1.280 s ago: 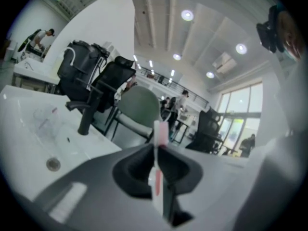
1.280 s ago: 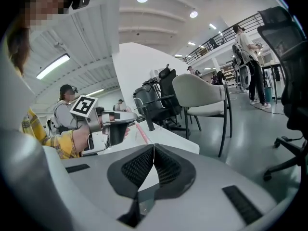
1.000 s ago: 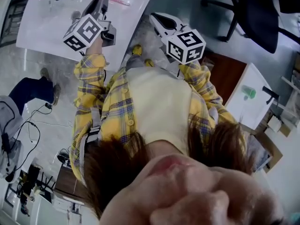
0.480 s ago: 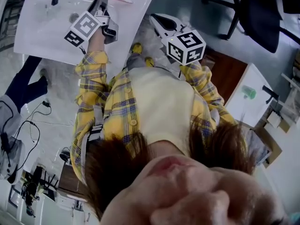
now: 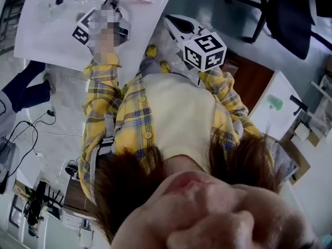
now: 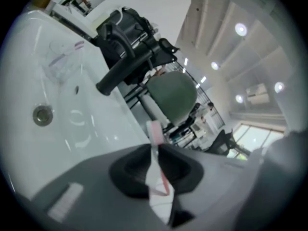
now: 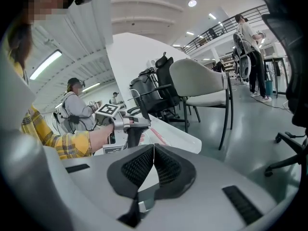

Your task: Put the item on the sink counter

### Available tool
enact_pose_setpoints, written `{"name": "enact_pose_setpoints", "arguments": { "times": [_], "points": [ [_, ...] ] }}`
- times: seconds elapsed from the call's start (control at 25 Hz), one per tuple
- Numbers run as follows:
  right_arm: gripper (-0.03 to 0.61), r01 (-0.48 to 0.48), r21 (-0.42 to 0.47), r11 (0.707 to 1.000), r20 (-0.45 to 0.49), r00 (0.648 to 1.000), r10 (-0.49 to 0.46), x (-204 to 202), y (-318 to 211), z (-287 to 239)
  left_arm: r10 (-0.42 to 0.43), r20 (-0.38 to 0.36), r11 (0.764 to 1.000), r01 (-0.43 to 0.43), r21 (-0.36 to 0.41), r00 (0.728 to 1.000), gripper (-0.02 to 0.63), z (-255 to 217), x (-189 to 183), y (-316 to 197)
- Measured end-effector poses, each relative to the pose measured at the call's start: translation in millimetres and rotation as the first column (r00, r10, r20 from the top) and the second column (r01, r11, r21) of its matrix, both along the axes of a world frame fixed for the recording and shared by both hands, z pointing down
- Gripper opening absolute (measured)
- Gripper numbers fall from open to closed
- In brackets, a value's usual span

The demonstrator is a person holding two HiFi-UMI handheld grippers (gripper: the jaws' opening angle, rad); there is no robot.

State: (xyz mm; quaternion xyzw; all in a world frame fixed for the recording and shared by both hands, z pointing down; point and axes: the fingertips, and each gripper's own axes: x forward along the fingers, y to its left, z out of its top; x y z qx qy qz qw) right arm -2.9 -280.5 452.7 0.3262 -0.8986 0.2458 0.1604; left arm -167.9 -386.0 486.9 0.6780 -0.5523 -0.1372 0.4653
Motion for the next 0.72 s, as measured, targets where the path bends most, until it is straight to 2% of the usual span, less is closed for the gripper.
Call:
{"name": "enact_pose_setpoints", "arguments": {
  "times": [0.4,0.72],
  "points": [
    [0.015,0.003,-0.009,1.000,-0.003,1.000,-0.003,2,1,4,0.008,0.136,0.998,0.001,-0.066,0.991,0.067,20,-6,-3],
    [0.015,-0.002,-0.013,1.000,-0.006,1.000,0.002,3,0,5,0.014,0.273,0.991,0.023,-0.131,0.962,0.101,31,-14,-3]
  ]
}}
